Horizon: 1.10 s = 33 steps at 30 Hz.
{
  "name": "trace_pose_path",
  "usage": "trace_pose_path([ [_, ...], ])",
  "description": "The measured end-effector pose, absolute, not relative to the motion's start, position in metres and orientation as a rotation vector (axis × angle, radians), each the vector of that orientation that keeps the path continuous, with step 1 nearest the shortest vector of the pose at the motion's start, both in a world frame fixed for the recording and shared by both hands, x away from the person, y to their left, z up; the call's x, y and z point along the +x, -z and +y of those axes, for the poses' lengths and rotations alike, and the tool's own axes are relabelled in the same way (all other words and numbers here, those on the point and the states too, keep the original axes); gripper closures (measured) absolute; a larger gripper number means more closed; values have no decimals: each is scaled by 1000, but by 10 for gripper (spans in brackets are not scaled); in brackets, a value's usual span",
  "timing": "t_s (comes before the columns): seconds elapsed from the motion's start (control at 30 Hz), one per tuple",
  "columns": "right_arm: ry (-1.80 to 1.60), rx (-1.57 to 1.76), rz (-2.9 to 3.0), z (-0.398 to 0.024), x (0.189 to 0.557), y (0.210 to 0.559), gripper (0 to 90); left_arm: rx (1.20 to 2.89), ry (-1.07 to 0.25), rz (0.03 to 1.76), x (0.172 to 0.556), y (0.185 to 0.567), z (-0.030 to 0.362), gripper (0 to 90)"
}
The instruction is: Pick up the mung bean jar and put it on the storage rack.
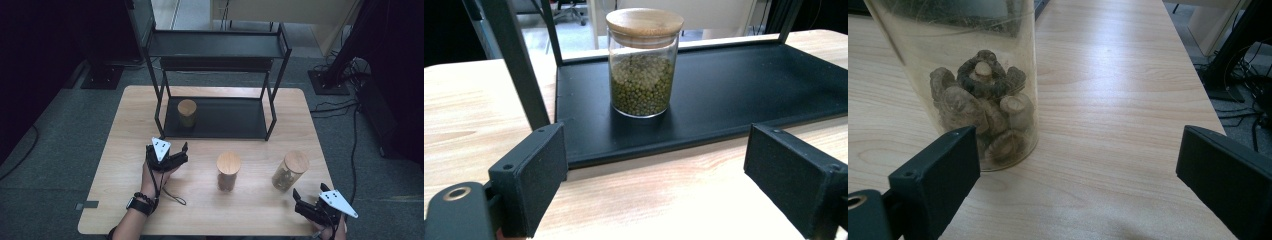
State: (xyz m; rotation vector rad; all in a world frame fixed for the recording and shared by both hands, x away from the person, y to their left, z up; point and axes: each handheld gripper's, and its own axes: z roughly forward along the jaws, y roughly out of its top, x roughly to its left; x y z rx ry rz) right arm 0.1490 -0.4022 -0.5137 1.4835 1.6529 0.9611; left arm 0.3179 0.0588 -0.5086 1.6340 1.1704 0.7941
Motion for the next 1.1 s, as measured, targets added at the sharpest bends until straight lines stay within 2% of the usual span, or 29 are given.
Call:
trace_pose_path([
  [1.1,-944,1479,1658,-401,149,514,32,1620,-817,1199,285,516,100,106],
])
